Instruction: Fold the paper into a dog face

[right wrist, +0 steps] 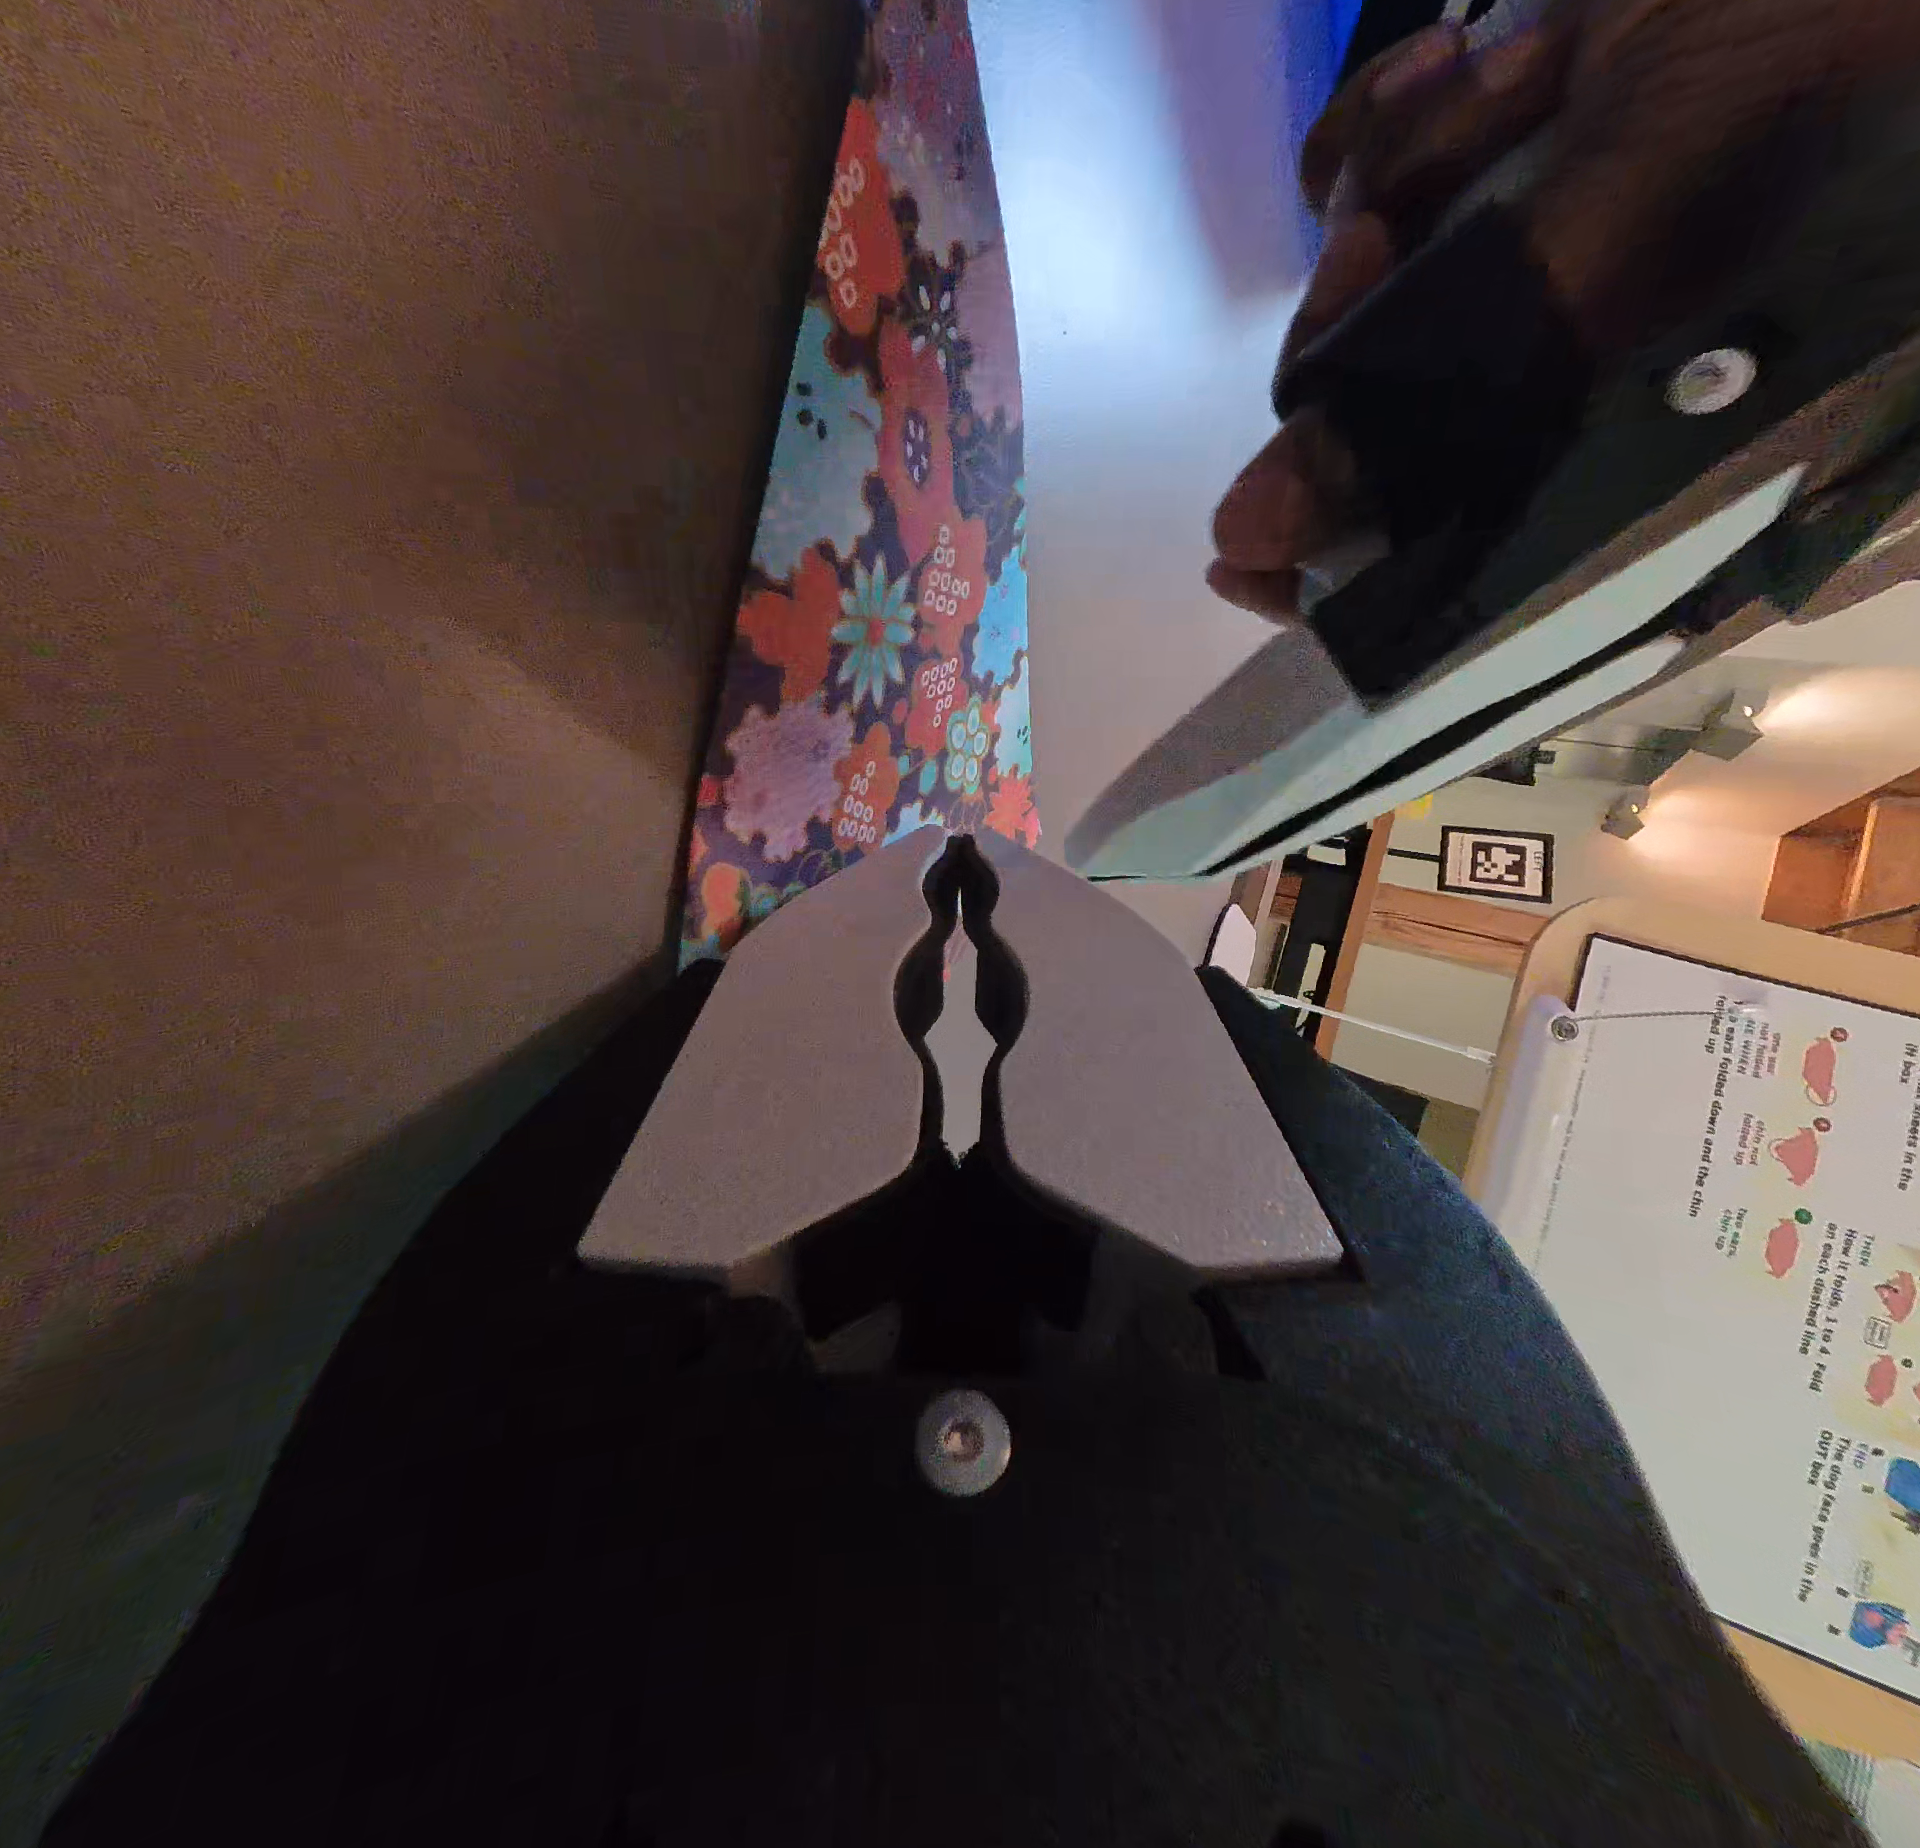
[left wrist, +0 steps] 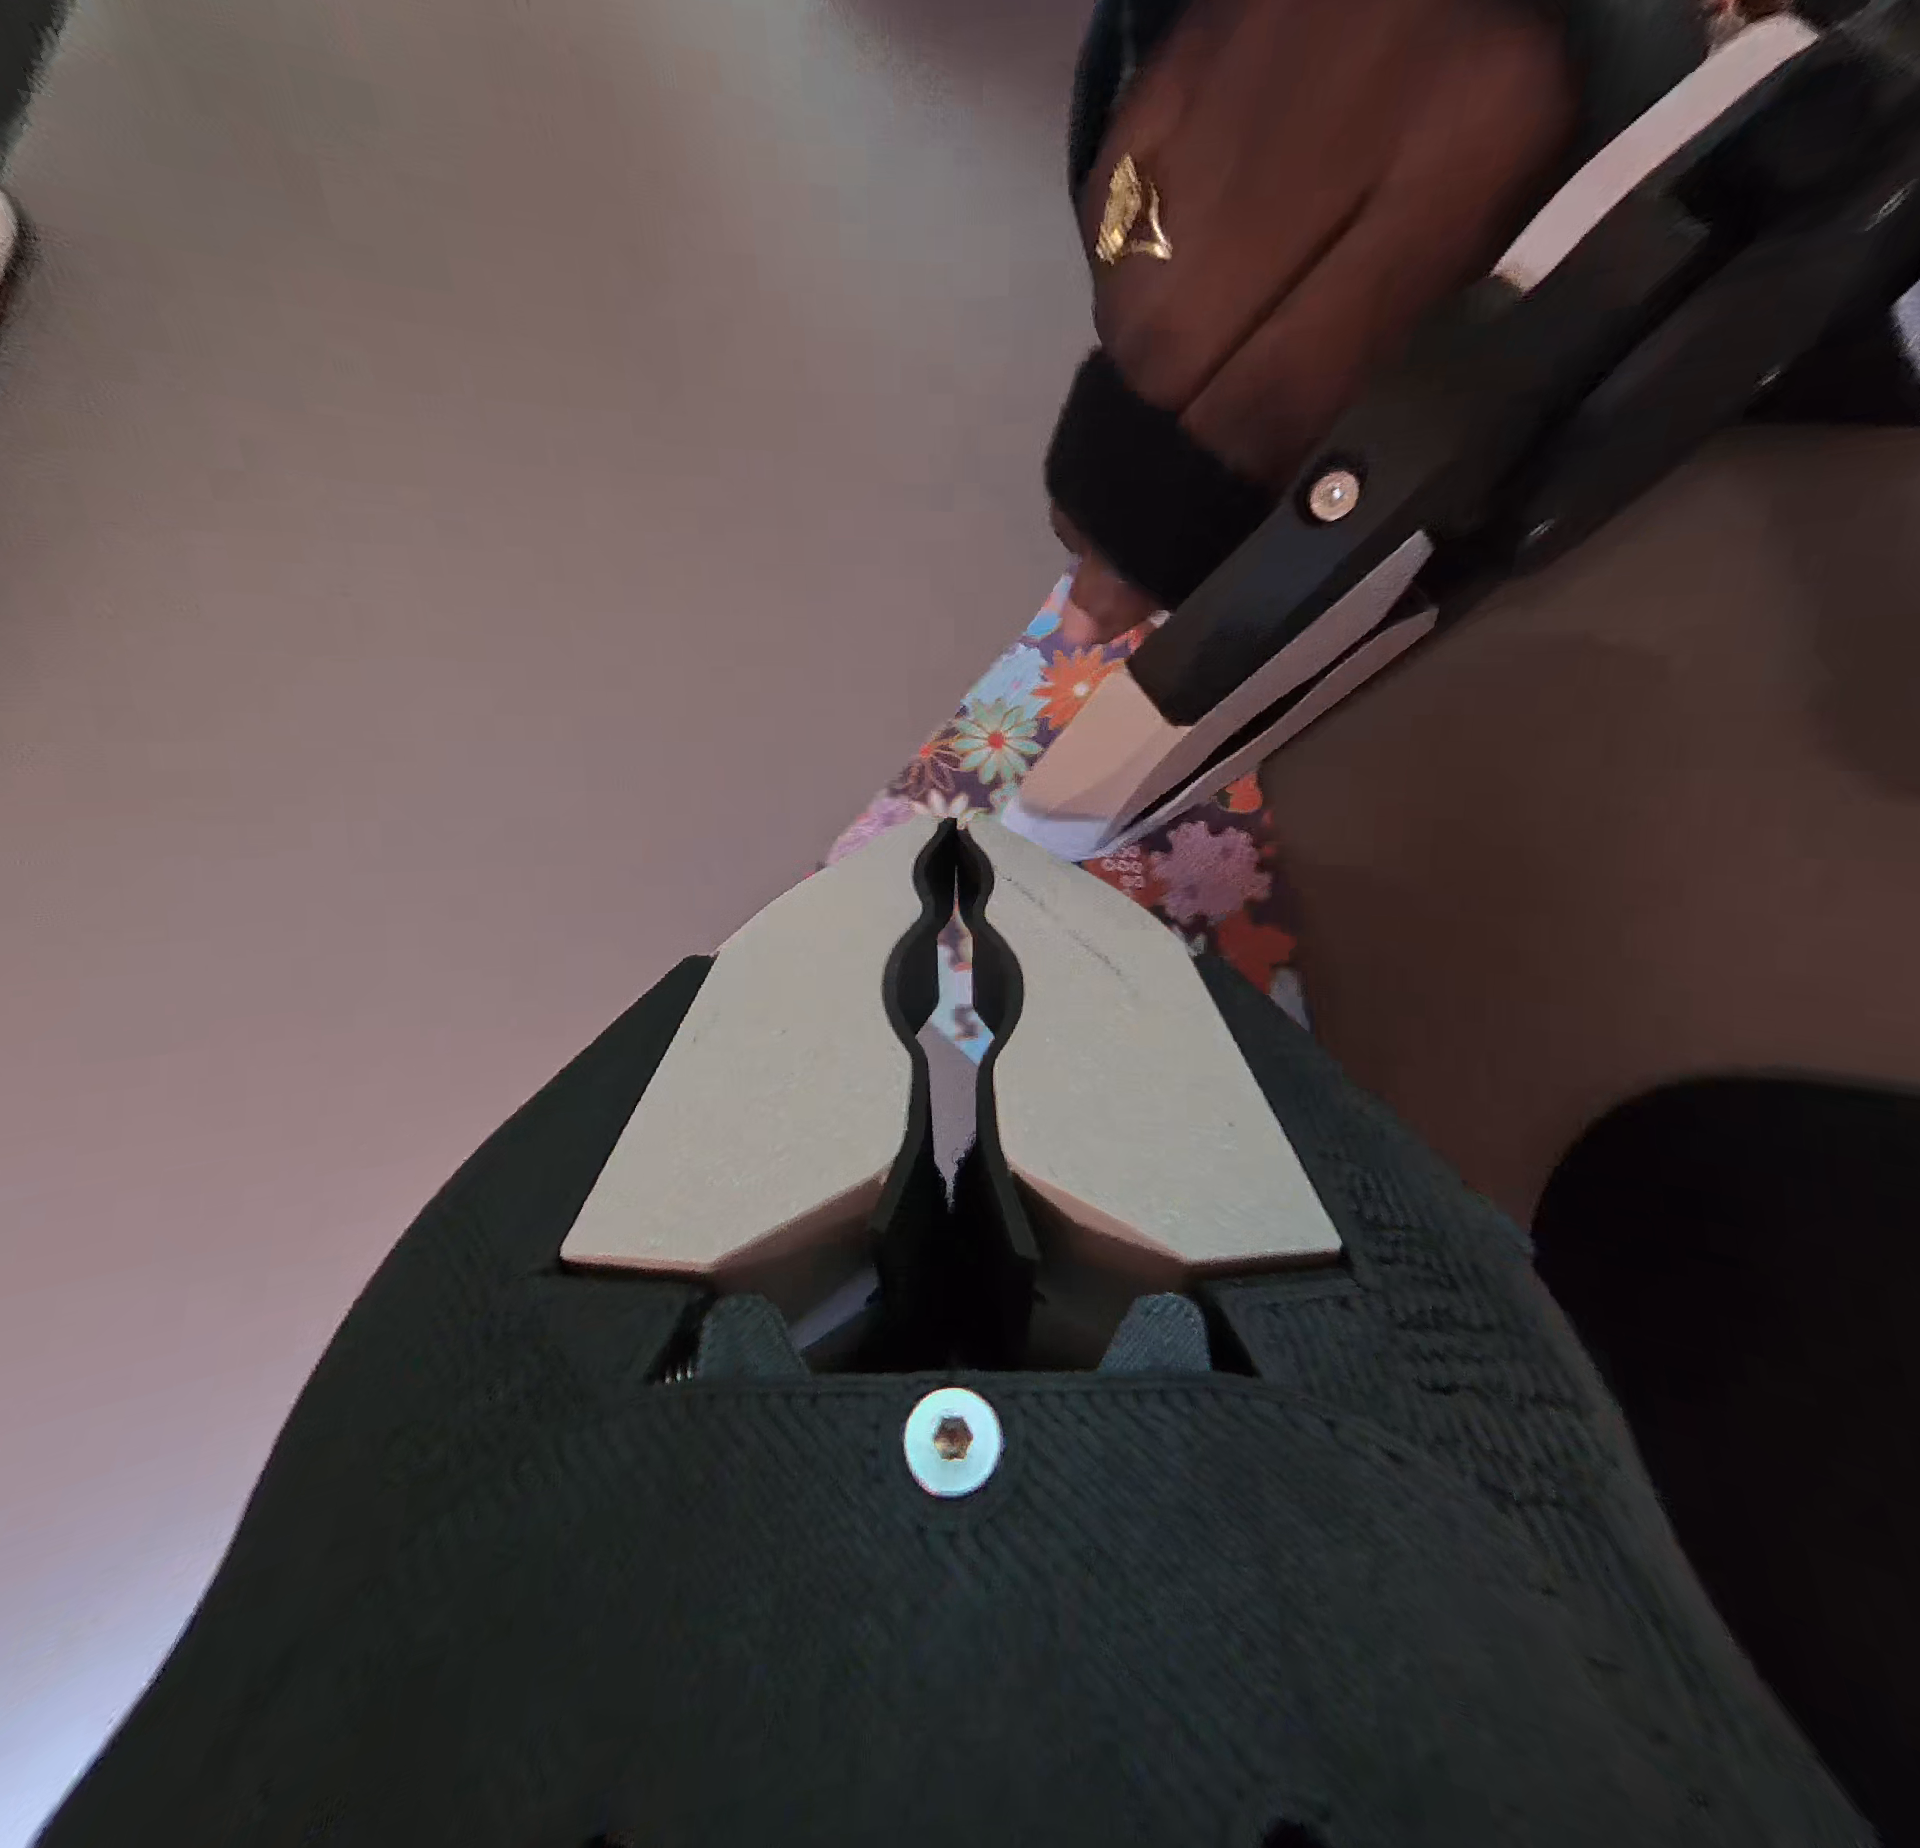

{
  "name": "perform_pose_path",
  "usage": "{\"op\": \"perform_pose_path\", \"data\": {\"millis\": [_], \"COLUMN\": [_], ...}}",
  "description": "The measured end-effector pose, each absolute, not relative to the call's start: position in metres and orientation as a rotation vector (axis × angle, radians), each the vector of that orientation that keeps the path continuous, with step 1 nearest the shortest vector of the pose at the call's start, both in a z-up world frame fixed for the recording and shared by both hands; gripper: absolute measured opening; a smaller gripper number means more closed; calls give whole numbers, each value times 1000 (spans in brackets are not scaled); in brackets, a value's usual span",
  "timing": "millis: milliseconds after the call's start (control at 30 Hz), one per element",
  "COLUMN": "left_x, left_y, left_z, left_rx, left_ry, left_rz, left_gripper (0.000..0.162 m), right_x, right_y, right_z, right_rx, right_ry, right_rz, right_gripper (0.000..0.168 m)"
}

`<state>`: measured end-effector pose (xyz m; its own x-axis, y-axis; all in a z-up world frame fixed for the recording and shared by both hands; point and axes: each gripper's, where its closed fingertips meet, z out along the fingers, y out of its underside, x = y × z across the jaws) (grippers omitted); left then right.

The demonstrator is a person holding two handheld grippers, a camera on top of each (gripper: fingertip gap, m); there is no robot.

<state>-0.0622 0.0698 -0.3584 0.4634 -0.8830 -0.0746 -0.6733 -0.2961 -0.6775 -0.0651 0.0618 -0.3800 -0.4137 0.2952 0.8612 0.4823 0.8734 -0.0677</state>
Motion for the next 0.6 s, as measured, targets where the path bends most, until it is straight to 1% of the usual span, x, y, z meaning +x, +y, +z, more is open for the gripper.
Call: {"op": "perform_pose_path", "data": {"millis": [33,133,200,400,600], "left_x": [-61,-63,-61,-62,-62], "left_y": [69,61,58,57,57], "left_z": [-368,-388,-388,-388,-387], "left_rx": [-2098,-2180,-2181,-2033,-1917], "left_ry": [1302,1308,1240,1251,1258], "left_rz": [-390,-366,-395,-180,-76], "left_gripper": [0,0,0,0,0], "right_x": [-65,-65,-66,-63,-28], "right_y": [62,62,62,62,71], "right_z": [-380,-380,-379,-375,-378], "right_rx": [-566,-549,-536,-439,-538], "right_ry": [-2029,-2025,-2018,-1966,-2008], "right_rz": [-235,-271,-301,-510,-601], "right_gripper": [0,0,0,0,0]}}
